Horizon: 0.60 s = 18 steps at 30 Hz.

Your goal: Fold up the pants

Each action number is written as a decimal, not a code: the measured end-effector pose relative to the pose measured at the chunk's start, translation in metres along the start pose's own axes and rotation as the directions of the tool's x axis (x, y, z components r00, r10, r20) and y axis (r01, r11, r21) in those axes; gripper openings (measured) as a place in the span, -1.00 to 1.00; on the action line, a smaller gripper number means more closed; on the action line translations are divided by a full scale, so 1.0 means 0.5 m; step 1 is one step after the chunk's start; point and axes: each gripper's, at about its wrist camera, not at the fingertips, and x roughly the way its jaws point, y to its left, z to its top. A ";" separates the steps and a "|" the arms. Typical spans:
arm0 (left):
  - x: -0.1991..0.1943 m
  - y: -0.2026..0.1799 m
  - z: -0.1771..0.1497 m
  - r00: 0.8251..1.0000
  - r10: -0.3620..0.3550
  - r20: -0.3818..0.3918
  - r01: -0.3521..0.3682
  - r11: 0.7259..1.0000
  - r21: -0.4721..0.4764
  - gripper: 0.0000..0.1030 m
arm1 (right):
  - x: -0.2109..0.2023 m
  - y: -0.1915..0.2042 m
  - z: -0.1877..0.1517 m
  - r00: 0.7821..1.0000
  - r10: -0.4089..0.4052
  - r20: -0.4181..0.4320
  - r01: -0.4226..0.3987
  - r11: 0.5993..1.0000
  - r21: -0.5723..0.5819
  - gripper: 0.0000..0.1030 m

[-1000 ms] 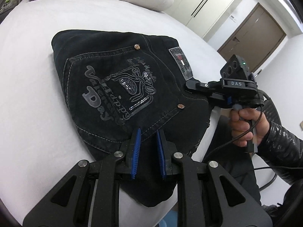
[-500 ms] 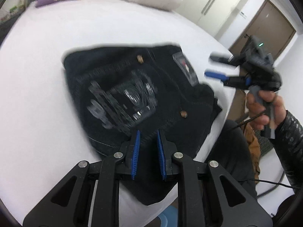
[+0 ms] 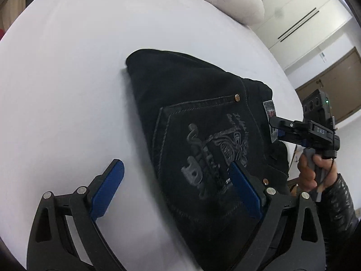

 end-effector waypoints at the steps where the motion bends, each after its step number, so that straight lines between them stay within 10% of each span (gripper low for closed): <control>1: 0.004 -0.006 0.005 1.000 -0.009 -0.005 0.009 1.000 0.006 0.84 | -0.002 -0.004 0.002 1.000 0.016 0.000 -0.016 1.000 0.011 0.38; 18: 0.047 -0.060 0.056 0.995 0.063 -0.073 -0.054 0.991 0.122 -0.27 | 0.011 0.014 0.002 0.997 -0.046 -0.059 0.047 0.999 0.006 -0.48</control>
